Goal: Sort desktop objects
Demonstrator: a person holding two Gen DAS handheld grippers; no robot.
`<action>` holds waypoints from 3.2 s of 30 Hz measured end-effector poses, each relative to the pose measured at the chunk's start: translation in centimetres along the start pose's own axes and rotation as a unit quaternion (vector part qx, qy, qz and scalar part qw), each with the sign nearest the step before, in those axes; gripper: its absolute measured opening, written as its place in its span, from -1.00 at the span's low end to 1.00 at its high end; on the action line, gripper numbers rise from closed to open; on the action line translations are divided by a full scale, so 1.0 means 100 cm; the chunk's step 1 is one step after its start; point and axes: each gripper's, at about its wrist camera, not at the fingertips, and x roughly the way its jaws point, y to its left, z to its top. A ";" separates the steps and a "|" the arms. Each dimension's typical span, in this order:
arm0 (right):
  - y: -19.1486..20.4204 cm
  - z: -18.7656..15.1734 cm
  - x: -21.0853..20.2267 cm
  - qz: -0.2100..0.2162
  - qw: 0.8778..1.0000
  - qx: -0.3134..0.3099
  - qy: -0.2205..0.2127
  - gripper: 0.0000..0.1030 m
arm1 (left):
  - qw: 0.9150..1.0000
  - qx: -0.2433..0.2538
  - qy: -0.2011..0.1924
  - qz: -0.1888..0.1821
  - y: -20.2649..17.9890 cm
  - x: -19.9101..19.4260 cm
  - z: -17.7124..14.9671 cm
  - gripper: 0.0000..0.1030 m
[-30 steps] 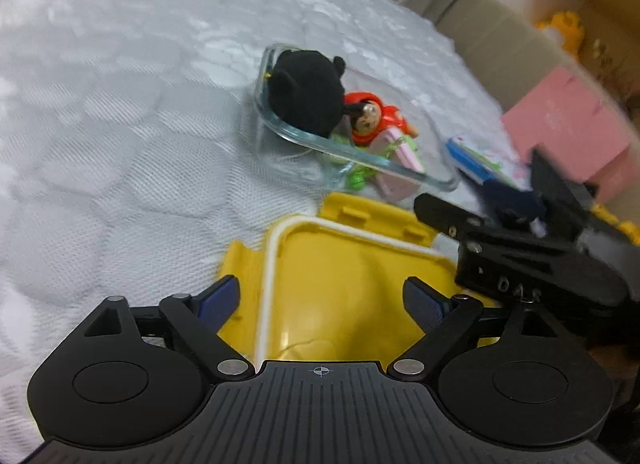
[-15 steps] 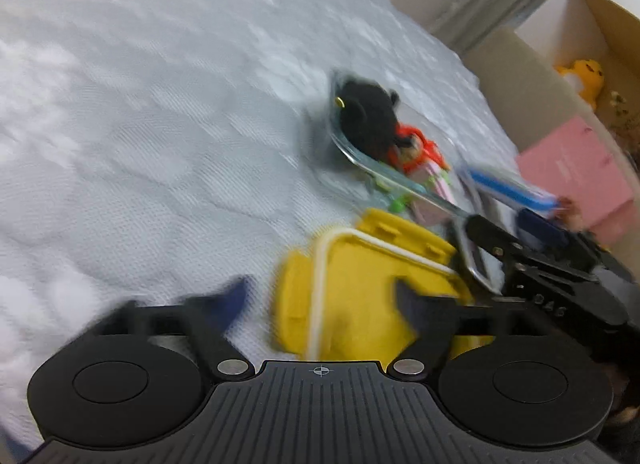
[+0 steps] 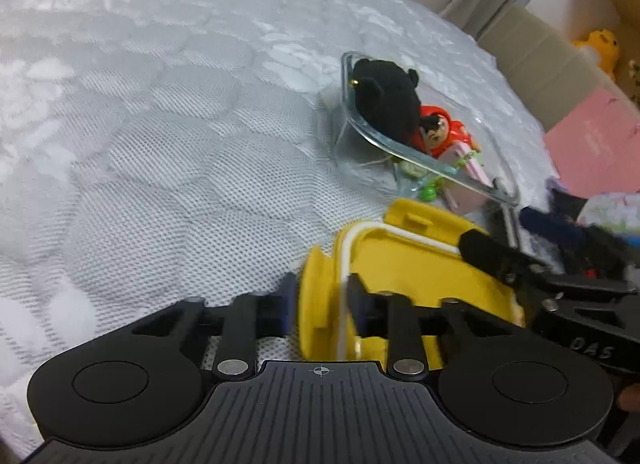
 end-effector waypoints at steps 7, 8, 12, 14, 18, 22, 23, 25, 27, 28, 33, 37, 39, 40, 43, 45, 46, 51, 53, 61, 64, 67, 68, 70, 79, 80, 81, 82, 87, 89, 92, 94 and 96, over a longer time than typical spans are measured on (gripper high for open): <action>0.009 0.007 0.002 -0.005 1.000 -0.015 -0.003 0.68 | 0.999 -0.031 -0.028 0.003 0.035 -0.020 0.014 -0.66; 0.011 0.008 0.003 -0.004 1.000 -0.016 -0.004 0.68 | 0.998 -0.033 -0.040 0.019 0.044 -0.027 0.018 -0.66; 0.014 0.015 0.010 0.017 1.000 -0.004 0.004 0.69 | 0.993 -0.055 -0.080 0.073 0.082 -0.057 0.033 -0.63; 0.015 0.016 0.016 0.036 0.999 0.009 0.015 0.68 | 0.987 -0.058 -0.104 0.110 0.100 -0.072 0.041 -0.61; 0.020 0.014 0.035 0.074 0.995 0.040 0.050 0.66 | 0.972 -0.032 -0.142 0.186 0.113 -0.087 0.053 -0.53; 0.022 0.009 0.050 0.078 0.992 0.067 0.076 0.66 | 0.948 0.053 -0.185 0.253 0.094 -0.103 0.045 0.47; 0.022 0.007 0.054 0.081 0.991 0.074 0.082 0.66 | 0.939 0.095 -0.197 0.264 0.081 -0.106 0.037 0.65; 0.027 0.006 0.054 0.061 0.994 0.062 0.068 0.65 | 0.920 0.182 -0.211 0.276 0.054 -0.108 0.016 0.86; 0.033 0.005 0.058 0.045 0.995 0.055 0.066 0.67 | 0.897 0.270 -0.199 0.287 0.027 -0.101 -0.007 0.86; 0.037 0.005 0.060 0.042 0.996 0.051 0.066 0.67 | 0.885 0.307 -0.191 0.294 0.015 -0.096 -0.018 0.86; 0.050 0.001 0.068 0.047 0.996 0.013 0.069 0.53 | 0.853 0.401 -0.159 0.295 -0.016 -0.084 -0.059 0.90; 0.036 0.001 0.075 0.143 0.978 0.120 0.097 -0.48 | 0.835 0.440 -0.146 0.298 -0.019 -0.074 -0.076 0.93; 0.032 0.004 0.077 0.160 0.973 0.138 0.098 -0.52 | 0.836 0.437 -0.141 0.300 -0.019 -0.072 -0.077 0.94; 0.029 0.006 0.077 0.166 0.970 0.148 0.100 -0.54 | 0.843 0.429 -0.136 0.293 -0.018 -0.072 -0.075 0.94; 0.023 0.014 0.075 0.184 0.962 0.172 0.102 -0.60 | 0.854 0.420 -0.127 0.279 -0.018 -0.074 -0.073 0.94; 0.022 0.027 0.068 0.191 0.963 0.167 0.093 -0.62 | 0.845 0.428 -0.135 0.289 -0.022 -0.079 -0.076 0.94; 0.021 0.035 0.064 0.195 0.963 0.163 0.088 -0.65 | 0.840 0.433 -0.140 0.295 -0.025 -0.081 -0.078 0.95; 0.038 0.078 0.043 0.207 0.968 0.121 0.072 -0.68 | 0.831 0.442 -0.158 0.299 -0.041 -0.098 -0.088 1.00; 0.048 0.088 0.037 0.209 0.970 0.104 0.067 -0.68 | 0.827 0.447 -0.166 0.297 -0.049 -0.102 -0.094 1.00; 0.074 0.106 0.018 0.217 0.972 0.075 0.054 -0.68 | 0.808 0.470 -0.167 0.312 -0.071 -0.073 -0.102 1.00; 0.075 0.106 0.013 0.224 0.970 0.071 0.055 -0.67 | 0.808 0.463 -0.168 0.323 -0.068 -0.054 -0.089 1.00; 0.076 0.105 0.009 0.229 0.970 0.064 0.055 -0.67 | 0.792 0.465 -0.175 0.356 -0.063 -0.035 -0.080 1.00; 0.075 0.105 0.009 0.232 0.969 0.063 0.055 -0.67 | 0.784 0.466 -0.182 0.368 -0.061 -0.031 -0.078 1.00; 0.074 0.105 0.008 0.236 0.968 0.062 0.057 -0.66 | 0.769 0.468 -0.198 0.388 -0.056 -0.024 -0.074 1.00; 0.067 0.104 0.019 0.240 0.966 0.076 0.061 -0.59 | 0.832 0.394 -0.162 0.354 -0.038 -0.030 -0.045 -0.38; 0.066 0.104 0.021 0.243 0.964 0.080 0.064 -0.56 | 0.840 0.386 -0.150 0.350 -0.036 -0.026 -0.040 -0.39; 0.067 0.105 0.023 0.243 0.964 0.083 0.071 -0.54 | 0.845 0.380 -0.146 0.347 -0.034 -0.025 -0.037 -0.42; 0.067 0.104 0.024 0.239 0.965 0.084 0.071 -0.53 | 0.846 0.379 -0.148 0.343 -0.033 -0.024 -0.035 -0.43; 0.054 0.101 0.016 0.237 0.964 0.117 0.025 -0.33 | 0.875 0.333 -0.150 0.317 -0.025 -0.036 -0.019 -0.60; 0.040 0.091 0.001 0.226 0.958 0.172 -0.033 0.15 | 0.895 0.295 -0.151 0.299 -0.019 -0.043 -0.005 -0.59; 0.029 0.074 -0.019 0.208 0.954 0.194 -0.094 0.35 | 0.920 0.236 -0.154 0.272 -0.010 -0.060 0.020 -0.59; 0.022 0.067 -0.027 0.196 0.955 0.190 -0.111 0.38 | 0.938 0.190 -0.157 0.243 -0.004 -0.078 0.035 -0.59; 0.016 0.066 -0.030 0.192 0.959 0.180 -0.107 0.47 | 0.957 0.133 -0.164 0.197 0.007 -0.095 0.055 -0.59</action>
